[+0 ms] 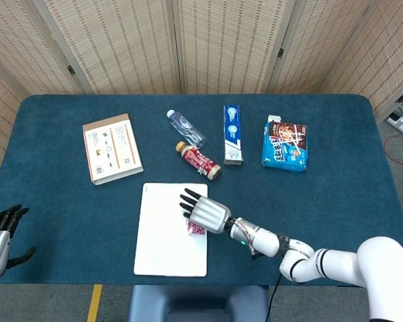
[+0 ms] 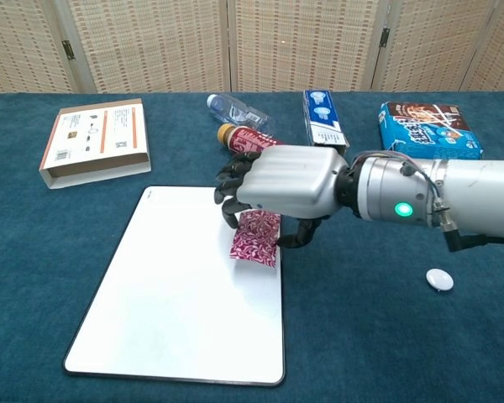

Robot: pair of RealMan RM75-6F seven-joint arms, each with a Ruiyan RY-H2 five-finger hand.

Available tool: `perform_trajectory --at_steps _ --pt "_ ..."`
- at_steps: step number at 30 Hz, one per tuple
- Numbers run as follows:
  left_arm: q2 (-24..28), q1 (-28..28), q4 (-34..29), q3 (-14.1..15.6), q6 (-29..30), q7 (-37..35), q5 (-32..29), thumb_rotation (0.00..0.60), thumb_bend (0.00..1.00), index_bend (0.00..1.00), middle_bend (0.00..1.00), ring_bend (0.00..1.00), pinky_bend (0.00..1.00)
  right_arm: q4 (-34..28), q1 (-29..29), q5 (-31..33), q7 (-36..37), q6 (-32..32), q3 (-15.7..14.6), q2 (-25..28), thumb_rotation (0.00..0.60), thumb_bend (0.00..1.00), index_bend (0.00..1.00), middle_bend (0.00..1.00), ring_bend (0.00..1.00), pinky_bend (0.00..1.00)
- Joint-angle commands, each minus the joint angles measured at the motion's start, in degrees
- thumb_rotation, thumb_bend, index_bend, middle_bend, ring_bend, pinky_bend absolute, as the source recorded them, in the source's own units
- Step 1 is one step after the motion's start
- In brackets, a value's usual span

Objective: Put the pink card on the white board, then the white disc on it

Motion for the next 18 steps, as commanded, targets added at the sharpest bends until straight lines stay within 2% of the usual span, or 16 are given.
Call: perform_trajectory --at_steps 1,5,9,13,18 --pt "-0.2 0.0 0.6 0.0 -0.2 -0.4 -0.3 0.6 0.25 0.19 0.15 0.17 0.0 1.5 1.2 0.9 -1.3 -1.2 0.7 -1.5 0.6 0.35 0.32 0.17 0.01 0.0" --pt "-0.4 0.0 0.8 0.0 -0.4 -0.5 -0.2 0.6 0.25 0.19 0.15 0.17 0.0 1.2 0.9 1.8 -1.5 -0.5 0.7 -1.3 0.6 0.35 0.12 0.16 0.01 0.0" --pt "-0.6 -0.1 0.9 -0.2 -0.4 -0.4 -0.2 0.6 0.25 0.19 0.15 0.17 0.0 -0.5 -0.3 1.9 -1.6 1.3 -0.1 0.3 0.6 0.34 0.04 0.16 0.01 0.0" --pt "-0.6 -0.3 0.8 -0.2 -0.4 -0.5 0.1 0.6 0.25 0.19 0.15 0.17 0.0 -3.3 -2.5 1.1 -0.6 4.6 -1.6 3.5 0.6 0.35 0.06 0.16 0.03 0.0" --pt "-0.8 -0.5 0.9 -0.2 -0.8 -0.4 0.0 0.6 0.25 0.19 0.15 0.17 0.0 -7.7 -7.3 0.4 0.3 10.3 -4.3 9.4 0.6 0.35 0.22 0.17 0.03 0.0"
